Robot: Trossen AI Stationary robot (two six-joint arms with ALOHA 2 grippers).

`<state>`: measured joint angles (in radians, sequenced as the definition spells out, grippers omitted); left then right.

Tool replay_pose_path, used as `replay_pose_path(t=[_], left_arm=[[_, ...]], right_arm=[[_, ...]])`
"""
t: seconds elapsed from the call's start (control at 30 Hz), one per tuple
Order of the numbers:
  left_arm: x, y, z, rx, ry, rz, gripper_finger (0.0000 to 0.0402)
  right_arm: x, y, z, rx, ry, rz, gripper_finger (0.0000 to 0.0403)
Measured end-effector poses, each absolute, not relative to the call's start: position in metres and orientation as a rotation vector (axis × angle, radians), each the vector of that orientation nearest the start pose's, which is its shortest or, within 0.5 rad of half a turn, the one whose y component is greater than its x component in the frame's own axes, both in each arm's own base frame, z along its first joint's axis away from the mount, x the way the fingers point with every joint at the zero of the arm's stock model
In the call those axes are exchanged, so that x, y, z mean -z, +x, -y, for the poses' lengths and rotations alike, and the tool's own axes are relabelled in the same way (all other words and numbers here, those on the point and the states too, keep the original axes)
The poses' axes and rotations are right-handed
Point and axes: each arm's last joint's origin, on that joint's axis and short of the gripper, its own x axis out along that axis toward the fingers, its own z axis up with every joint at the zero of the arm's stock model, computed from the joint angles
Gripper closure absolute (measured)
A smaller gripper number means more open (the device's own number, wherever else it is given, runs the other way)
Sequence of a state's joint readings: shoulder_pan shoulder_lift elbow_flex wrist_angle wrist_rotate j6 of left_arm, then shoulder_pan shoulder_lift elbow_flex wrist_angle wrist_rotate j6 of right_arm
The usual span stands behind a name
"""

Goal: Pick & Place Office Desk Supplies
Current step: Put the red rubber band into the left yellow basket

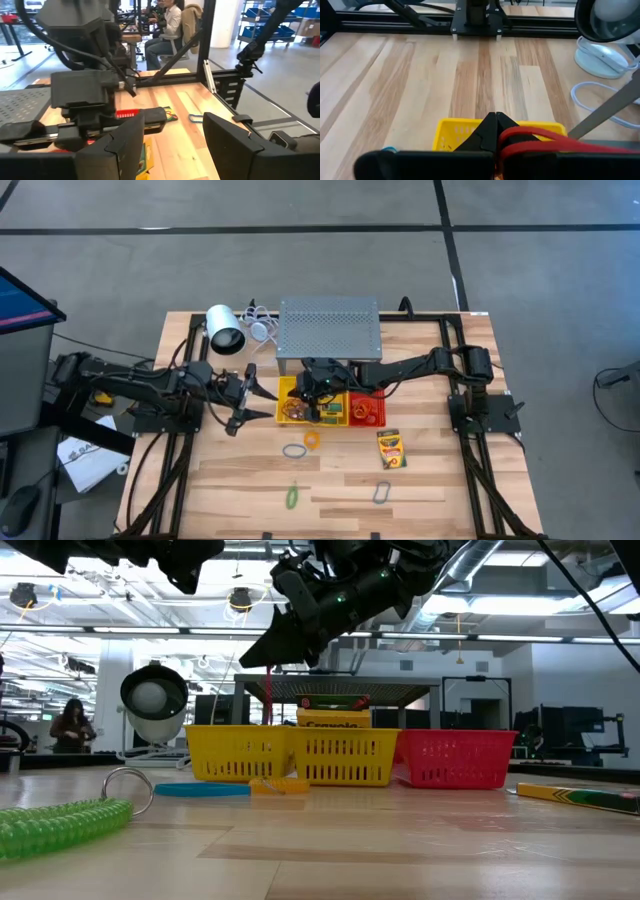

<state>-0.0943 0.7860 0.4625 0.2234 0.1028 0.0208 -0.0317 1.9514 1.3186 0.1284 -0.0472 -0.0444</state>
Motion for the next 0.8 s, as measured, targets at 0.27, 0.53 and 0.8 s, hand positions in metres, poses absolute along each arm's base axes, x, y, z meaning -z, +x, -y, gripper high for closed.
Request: replay_pose_path(t=[0.27,0.53,0.8], left_arm=[[-0.2605,0.1786,0.026,0.232,0.022,-0.091,0.0202],[-0.2625,0.1787,0.027,0.237,0.022,-0.069,0.0202],[-0.263,0.1787,0.027,0.237,0.022,-0.064,0.0202]], right_arm=[[-0.2049,0.4354,0.007,-0.019,-0.034,-0.51,0.0403],[-0.203,0.4345,0.0037,-0.027,-0.044,-0.53,0.0403],[-0.2012,0.4333,0.0038,-0.031,-0.049,-0.553,0.0403]])
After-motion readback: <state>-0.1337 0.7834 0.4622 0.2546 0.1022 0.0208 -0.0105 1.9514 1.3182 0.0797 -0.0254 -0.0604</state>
